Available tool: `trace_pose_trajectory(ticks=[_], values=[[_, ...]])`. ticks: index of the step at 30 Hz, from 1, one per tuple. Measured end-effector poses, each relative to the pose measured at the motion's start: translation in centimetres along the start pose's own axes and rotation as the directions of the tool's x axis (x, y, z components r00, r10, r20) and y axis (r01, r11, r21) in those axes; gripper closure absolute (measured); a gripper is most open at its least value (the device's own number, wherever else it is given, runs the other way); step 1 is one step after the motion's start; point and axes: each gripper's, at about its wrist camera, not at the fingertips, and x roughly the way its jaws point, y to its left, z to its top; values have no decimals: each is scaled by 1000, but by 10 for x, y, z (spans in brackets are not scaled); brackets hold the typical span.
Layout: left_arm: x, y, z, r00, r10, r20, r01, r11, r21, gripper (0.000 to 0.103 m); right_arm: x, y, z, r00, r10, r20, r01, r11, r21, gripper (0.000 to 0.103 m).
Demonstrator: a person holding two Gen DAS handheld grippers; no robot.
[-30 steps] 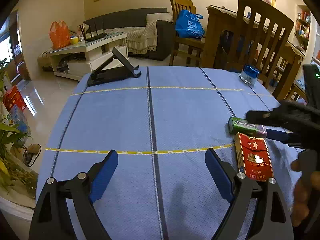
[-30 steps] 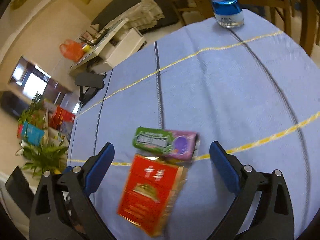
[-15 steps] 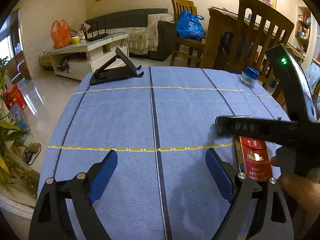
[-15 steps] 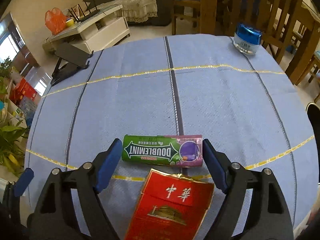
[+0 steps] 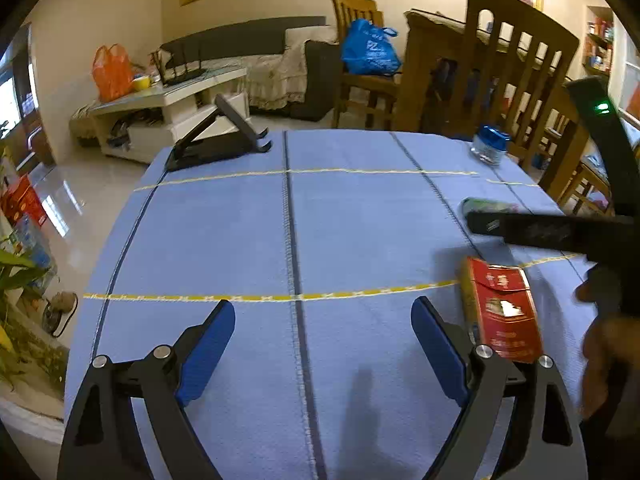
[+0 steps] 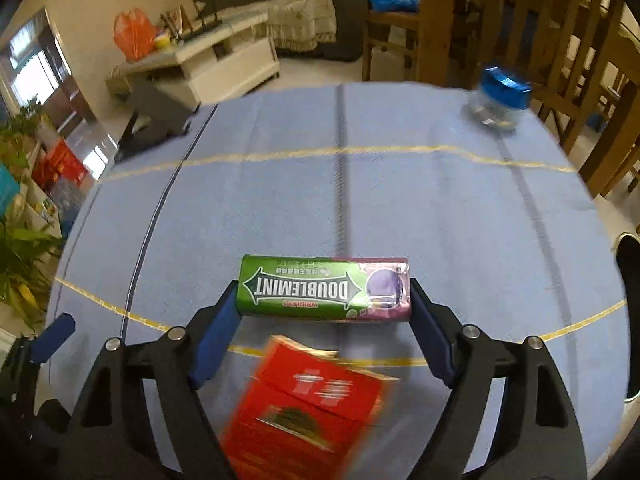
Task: Collect trash
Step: 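Grasp the red cigarette pack with left gripper while right gripper carries the gum pack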
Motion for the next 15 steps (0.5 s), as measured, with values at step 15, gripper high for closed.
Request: trace_pose_trajectory(ticks=[15], values=[[15, -102, -3, 974, -199, -110, 217, 959, 182, 16, -61, -159, -30, 985, 143, 96, -161, 962, 220, 24]])
